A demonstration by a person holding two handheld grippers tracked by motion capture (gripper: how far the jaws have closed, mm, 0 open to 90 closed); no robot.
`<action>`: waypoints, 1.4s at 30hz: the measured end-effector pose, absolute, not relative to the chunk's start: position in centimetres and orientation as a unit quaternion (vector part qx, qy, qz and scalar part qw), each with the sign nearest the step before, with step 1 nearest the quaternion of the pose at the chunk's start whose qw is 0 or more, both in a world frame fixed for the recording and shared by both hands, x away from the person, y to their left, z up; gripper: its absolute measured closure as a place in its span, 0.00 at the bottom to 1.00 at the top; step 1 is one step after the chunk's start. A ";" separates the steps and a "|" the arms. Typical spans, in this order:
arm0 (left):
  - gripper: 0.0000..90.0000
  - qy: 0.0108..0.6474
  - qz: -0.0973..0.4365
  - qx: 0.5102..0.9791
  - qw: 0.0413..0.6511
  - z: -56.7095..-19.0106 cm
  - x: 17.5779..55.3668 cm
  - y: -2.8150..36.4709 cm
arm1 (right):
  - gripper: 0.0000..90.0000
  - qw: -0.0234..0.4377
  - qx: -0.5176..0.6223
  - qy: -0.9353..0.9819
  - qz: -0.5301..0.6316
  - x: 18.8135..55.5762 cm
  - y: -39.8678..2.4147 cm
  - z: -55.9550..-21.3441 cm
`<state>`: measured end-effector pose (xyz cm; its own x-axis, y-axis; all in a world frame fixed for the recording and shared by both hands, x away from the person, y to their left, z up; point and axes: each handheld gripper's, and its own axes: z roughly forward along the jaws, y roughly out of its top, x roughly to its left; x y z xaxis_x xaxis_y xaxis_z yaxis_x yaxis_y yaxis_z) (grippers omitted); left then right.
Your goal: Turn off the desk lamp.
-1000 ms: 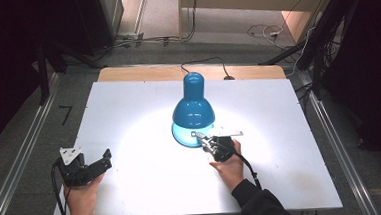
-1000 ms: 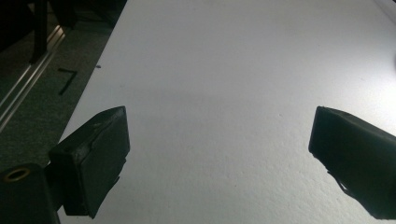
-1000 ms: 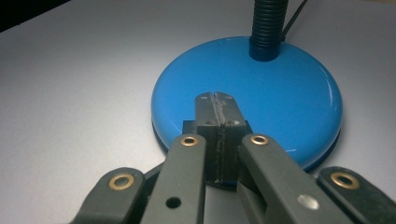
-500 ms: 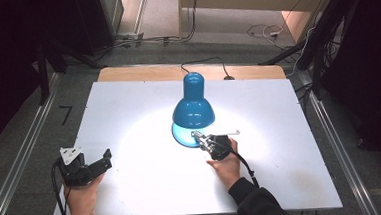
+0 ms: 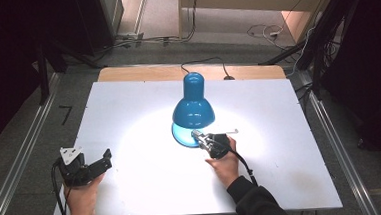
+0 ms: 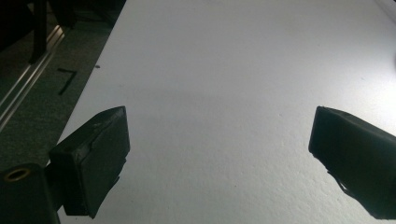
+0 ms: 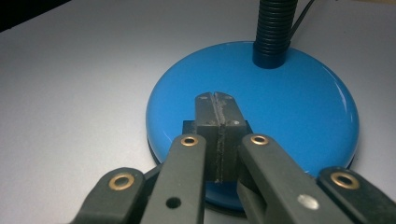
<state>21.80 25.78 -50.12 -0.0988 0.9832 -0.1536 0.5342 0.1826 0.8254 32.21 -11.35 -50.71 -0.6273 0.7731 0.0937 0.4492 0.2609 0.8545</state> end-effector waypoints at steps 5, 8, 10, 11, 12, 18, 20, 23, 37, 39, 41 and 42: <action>0.07 0.675 0.305 0.563 0.366 -50.1 21.8 25.8 | 0.97 0.176 0.397 0.773 0.463 32.4 -11.2 -50.8; 0.07 0.676 0.305 0.563 0.365 -50.2 21.8 25.8 | 0.97 0.175 0.396 0.774 0.462 32.5 -11.1 -50.9; 0.07 0.676 0.305 0.562 0.365 -50.2 21.8 25.8 | 0.97 0.175 0.397 0.774 0.461 32.6 -11.1 -50.9; 0.07 0.677 0.304 0.562 0.365 -50.2 21.8 25.8 | 0.97 0.175 0.398 0.774 0.460 32.6 -11.1 -51.0; 0.07 0.677 0.304 0.562 0.366 -50.2 21.8 25.8 | 0.97 0.173 0.399 0.775 0.459 32.7 -11.1 -51.0; 0.07 0.677 0.304 0.563 0.364 -50.2 21.8 25.8 | 0.98 0.173 0.397 0.775 0.460 32.8 -11.2 -51.0; 0.07 0.677 0.304 0.563 0.364 -50.2 21.9 25.7 | 0.98 0.175 0.396 0.776 0.458 32.9 -11.2 -51.0; 0.07 0.677 0.304 0.563 0.364 -50.2 21.8 25.7 | 0.98 0.176 0.395 0.777 0.458 32.9 -11.2 -51.0; 0.07 0.675 0.305 0.564 0.365 -50.2 21.8 25.7 | 0.98 0.184 0.384 0.784 0.452 33.0 -10.8 -50.9; 0.07 0.676 0.305 0.564 0.364 -50.1 21.8 25.7 | 0.98 0.184 0.385 0.784 0.452 33.0 -10.8 -50.9; 0.07 0.676 0.305 0.563 0.365 -50.1 21.7 25.7 | 0.98 0.184 0.385 0.783 0.452 33.1 -10.8 -50.9; 0.07 0.676 0.304 0.564 0.365 -50.1 21.8 25.7 | 0.98 0.183 0.386 0.782 0.453 33.1 -10.9 -50.9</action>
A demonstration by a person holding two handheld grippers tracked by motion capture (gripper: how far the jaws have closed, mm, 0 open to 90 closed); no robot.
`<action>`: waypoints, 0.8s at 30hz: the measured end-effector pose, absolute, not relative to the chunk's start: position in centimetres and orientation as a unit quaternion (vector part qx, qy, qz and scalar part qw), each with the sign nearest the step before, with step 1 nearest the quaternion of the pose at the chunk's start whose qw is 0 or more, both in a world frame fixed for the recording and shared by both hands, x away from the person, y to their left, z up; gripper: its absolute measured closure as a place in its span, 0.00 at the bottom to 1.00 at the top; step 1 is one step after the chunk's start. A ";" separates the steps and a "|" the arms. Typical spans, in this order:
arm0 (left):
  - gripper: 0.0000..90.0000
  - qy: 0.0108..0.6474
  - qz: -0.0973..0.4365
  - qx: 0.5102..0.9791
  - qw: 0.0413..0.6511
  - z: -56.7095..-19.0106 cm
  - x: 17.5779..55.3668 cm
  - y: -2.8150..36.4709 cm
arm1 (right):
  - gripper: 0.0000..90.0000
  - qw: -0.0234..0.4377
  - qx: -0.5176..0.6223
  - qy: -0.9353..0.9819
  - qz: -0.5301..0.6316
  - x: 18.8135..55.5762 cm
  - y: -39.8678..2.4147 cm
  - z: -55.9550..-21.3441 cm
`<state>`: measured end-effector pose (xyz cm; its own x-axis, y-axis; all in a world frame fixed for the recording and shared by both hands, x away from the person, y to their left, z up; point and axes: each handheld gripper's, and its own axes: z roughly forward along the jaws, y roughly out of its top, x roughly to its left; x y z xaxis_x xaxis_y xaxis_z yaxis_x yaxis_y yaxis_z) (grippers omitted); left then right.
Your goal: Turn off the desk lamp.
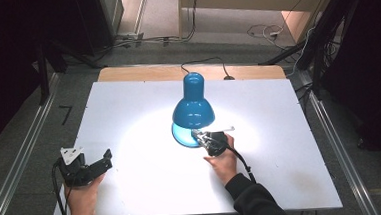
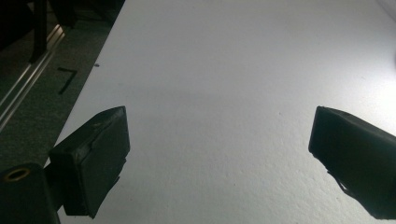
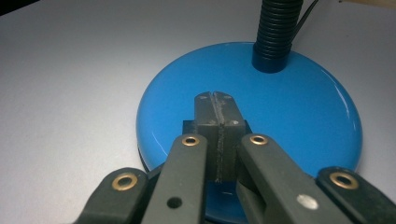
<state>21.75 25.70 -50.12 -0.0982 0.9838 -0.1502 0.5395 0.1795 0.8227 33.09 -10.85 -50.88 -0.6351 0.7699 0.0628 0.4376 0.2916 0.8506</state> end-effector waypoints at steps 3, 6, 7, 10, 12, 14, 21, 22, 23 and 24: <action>0.07 0.675 0.304 0.564 0.365 -50.1 21.8 25.7 | 0.98 0.185 0.386 0.782 0.453 33.2 -10.9 -50.9; 0.07 0.675 0.304 0.564 0.367 -50.1 21.7 25.7 | 0.98 0.185 0.399 0.775 0.454 33.8 -11.1 -51.1; 0.07 0.675 0.304 0.563 0.367 -50.1 21.8 25.7 | 0.98 0.184 0.400 0.775 0.454 33.8 -11.1 -51.1; 0.07 0.677 0.303 0.562 0.366 -50.2 21.8 25.8 | 0.98 0.188 0.397 0.777 0.451 33.8 -11.0 -51.0; 0.07 0.676 0.303 0.562 0.367 -50.1 21.8 25.8 | 0.98 0.183 0.402 0.775 0.451 34.0 -11.0 -51.0; 0.07 0.675 0.303 0.563 0.368 -50.1 21.8 25.8 | 0.98 0.180 0.405 0.774 0.452 34.1 -11.1 -51.0; 0.07 0.680 0.299 0.558 0.369 -50.2 21.8 26.0 | 0.98 0.170 0.412 0.765 0.464 34.1 -11.8 -50.4; 0.07 0.681 0.299 0.557 0.370 -50.2 21.8 26.0 | 0.98 0.171 0.414 0.765 0.464 34.2 -12.0 -50.3; 0.07 0.680 0.299 0.557 0.370 -50.2 21.8 26.0 | 0.98 0.172 0.415 0.764 0.464 34.2 -12.1 -50.3; 0.07 0.680 0.299 0.558 0.369 -50.2 21.8 26.0 | 0.98 0.172 0.416 0.763 0.464 34.2 -12.3 -50.2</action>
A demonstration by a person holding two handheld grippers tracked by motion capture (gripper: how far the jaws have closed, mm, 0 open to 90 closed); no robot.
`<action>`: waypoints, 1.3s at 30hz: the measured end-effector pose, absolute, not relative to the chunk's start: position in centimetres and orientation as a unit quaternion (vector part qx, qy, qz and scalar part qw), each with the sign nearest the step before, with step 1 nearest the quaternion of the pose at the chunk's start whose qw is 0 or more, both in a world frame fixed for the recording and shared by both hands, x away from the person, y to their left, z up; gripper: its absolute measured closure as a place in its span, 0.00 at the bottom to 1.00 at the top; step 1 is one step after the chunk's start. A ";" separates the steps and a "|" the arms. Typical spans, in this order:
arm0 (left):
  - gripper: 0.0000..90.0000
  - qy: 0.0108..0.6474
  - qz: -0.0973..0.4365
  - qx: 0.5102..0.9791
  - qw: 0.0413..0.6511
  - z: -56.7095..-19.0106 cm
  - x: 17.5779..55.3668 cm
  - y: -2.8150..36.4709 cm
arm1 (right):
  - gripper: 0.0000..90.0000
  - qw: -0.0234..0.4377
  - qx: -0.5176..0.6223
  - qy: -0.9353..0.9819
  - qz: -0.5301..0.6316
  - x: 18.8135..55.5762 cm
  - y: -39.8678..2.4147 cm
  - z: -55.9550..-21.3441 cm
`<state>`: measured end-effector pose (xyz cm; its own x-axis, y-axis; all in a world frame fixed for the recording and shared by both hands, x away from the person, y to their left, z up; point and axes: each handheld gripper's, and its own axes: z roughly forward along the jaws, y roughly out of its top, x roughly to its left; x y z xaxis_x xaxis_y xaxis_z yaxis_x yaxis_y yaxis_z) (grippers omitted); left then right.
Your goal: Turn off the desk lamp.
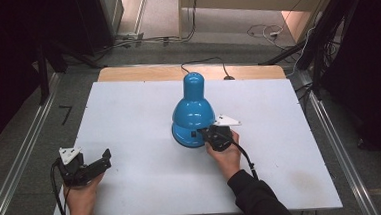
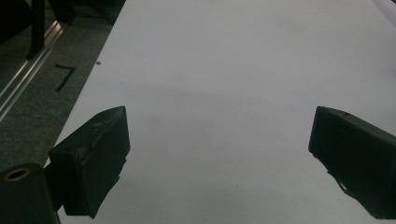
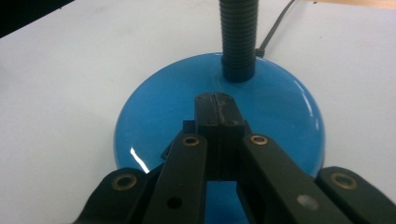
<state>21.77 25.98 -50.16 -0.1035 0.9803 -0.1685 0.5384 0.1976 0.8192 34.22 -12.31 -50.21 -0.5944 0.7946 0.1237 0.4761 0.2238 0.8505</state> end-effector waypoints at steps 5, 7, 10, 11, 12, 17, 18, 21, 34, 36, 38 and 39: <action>0.07 0.679 0.299 0.559 0.370 -50.2 21.8 25.9 | 0.94 0.165 0.428 0.757 0.466 34.4 -13.3 -50.0; 0.07 0.680 0.299 0.558 0.370 -50.2 21.8 25.9 | 0.94 0.165 0.431 0.755 0.465 34.4 -13.7 -49.9; 0.07 0.682 0.298 0.558 0.368 -50.2 21.8 26.0 | 0.92 0.168 0.432 0.754 0.466 34.4 -14.2 -49.7; 0.07 0.682 0.298 0.557 0.369 -50.2 21.8 26.0 | 0.92 0.168 0.433 0.753 0.466 34.4 -14.4 -49.6; 0.07 0.681 0.298 0.558 0.368 -50.2 21.8 25.9 | 0.91 0.169 0.434 0.753 0.466 34.4 -14.5 -49.6; 0.07 0.682 0.297 0.558 0.368 -50.2 21.8 26.0 | 0.78 0.170 0.436 0.752 0.464 34.3 -15.1 -49.4; 0.07 0.682 0.298 0.558 0.368 -50.2 21.8 26.0 | 0.73 0.168 0.434 0.752 0.466 34.2 -15.2 -49.4; 0.07 0.682 0.298 0.557 0.368 -50.2 21.8 25.9 | 0.61 0.166 0.435 0.751 0.468 34.0 -15.6 -49.3; 0.07 0.681 0.298 0.559 0.367 -50.2 21.8 25.9 | 0.29 0.156 0.431 0.760 0.460 33.2 -17.2 -49.4; 0.07 0.682 0.298 0.559 0.366 -50.2 21.8 25.9 | 0.27 0.157 0.429 0.760 0.462 33.1 -17.4 -49.2; 0.07 0.682 0.298 0.558 0.367 -50.2 21.8 25.9 | 0.25 0.157 0.428 0.761 0.462 33.0 -17.6 -49.1; 0.07 0.682 0.298 0.558 0.368 -50.2 21.8 25.9 | 0.23 0.158 0.427 0.761 0.461 32.9 -17.7 -49.0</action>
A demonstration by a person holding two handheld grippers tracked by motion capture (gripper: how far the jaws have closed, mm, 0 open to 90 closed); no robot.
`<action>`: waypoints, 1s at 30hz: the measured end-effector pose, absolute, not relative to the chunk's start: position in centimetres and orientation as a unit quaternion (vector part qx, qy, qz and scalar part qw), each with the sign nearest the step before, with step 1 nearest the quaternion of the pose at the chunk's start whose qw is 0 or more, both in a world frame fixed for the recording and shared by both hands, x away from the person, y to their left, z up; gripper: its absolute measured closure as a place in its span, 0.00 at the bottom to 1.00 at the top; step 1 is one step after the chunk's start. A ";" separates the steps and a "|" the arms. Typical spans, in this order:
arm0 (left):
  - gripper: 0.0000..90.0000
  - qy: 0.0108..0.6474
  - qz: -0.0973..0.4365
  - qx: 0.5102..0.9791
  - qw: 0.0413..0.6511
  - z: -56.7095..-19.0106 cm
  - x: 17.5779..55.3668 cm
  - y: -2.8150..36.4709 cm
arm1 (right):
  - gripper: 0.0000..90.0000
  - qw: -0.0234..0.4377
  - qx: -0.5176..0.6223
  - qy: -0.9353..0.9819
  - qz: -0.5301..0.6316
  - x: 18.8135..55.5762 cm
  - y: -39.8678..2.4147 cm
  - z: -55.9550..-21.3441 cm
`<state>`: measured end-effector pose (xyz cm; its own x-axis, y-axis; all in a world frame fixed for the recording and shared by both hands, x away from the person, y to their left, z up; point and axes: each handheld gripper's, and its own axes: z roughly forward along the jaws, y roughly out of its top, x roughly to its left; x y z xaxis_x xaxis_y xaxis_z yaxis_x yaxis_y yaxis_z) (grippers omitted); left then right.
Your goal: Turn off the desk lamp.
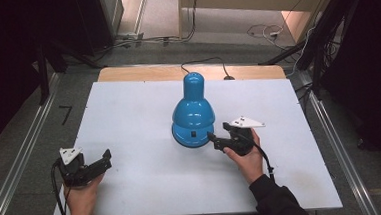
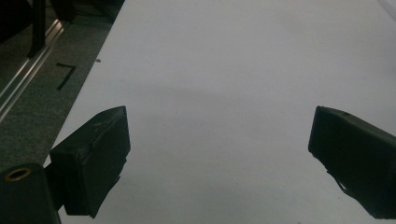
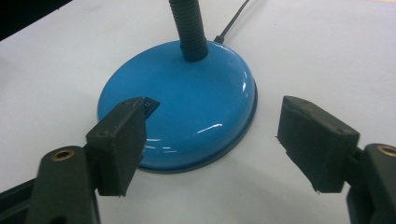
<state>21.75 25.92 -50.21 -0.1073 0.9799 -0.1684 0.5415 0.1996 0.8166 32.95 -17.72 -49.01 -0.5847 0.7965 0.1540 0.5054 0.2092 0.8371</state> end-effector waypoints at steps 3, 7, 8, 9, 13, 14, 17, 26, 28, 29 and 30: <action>0.07 0.682 0.298 0.558 0.367 -50.2 21.8 26.0 | 0.21 0.161 0.426 0.763 0.459 32.9 -18.1 -49.0; 0.07 0.681 0.298 0.558 0.368 -50.2 21.8 25.9 | 0.18 0.165 0.429 0.763 0.455 32.7 -18.9 -49.0; 0.07 0.681 0.298 0.558 0.368 -50.2 21.7 25.9 | 0.17 0.165 0.430 0.763 0.453 32.6 -19.1 -49.0; 0.07 0.681 0.298 0.558 0.368 -50.2 21.7 25.9 | 0.17 0.167 0.429 0.764 0.452 32.5 -19.4 -49.1; 0.07 0.681 0.298 0.559 0.368 -50.2 21.7 25.9 | 0.17 0.177 0.437 0.759 0.450 32.2 -20.8 -49.0; 0.07 0.681 0.299 0.558 0.368 -50.2 21.8 25.9 | 0.16 0.178 0.440 0.757 0.449 32.2 -21.2 -49.0; 0.07 0.681 0.299 0.559 0.368 -50.2 21.8 25.8 | 0.15 0.180 0.445 0.756 0.445 32.0 -22.2 -48.9; 0.07 0.681 0.299 0.558 0.367 -50.2 21.7 25.9 | 0.13 0.194 0.466 0.738 0.448 31.2 -25.5 -48.5; 0.07 0.682 0.299 0.559 0.366 -50.2 21.7 25.8 | 0.12 0.197 0.468 0.737 0.446 31.0 -26.2 -48.4; 0.07 0.682 0.299 0.559 0.366 -50.2 21.7 25.8 | 0.12 0.199 0.469 0.736 0.445 30.9 -26.4 -48.4; 0.07 0.682 0.299 0.559 0.365 -50.2 21.8 25.8 | 0.12 0.201 0.470 0.736 0.444 30.7 -26.7 -48.4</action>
<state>21.76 25.82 -50.23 -0.1084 0.9805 -0.1637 0.5440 0.1964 0.8157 30.74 -26.69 -48.37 -0.4778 0.8701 0.1214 0.5126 0.1639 0.8428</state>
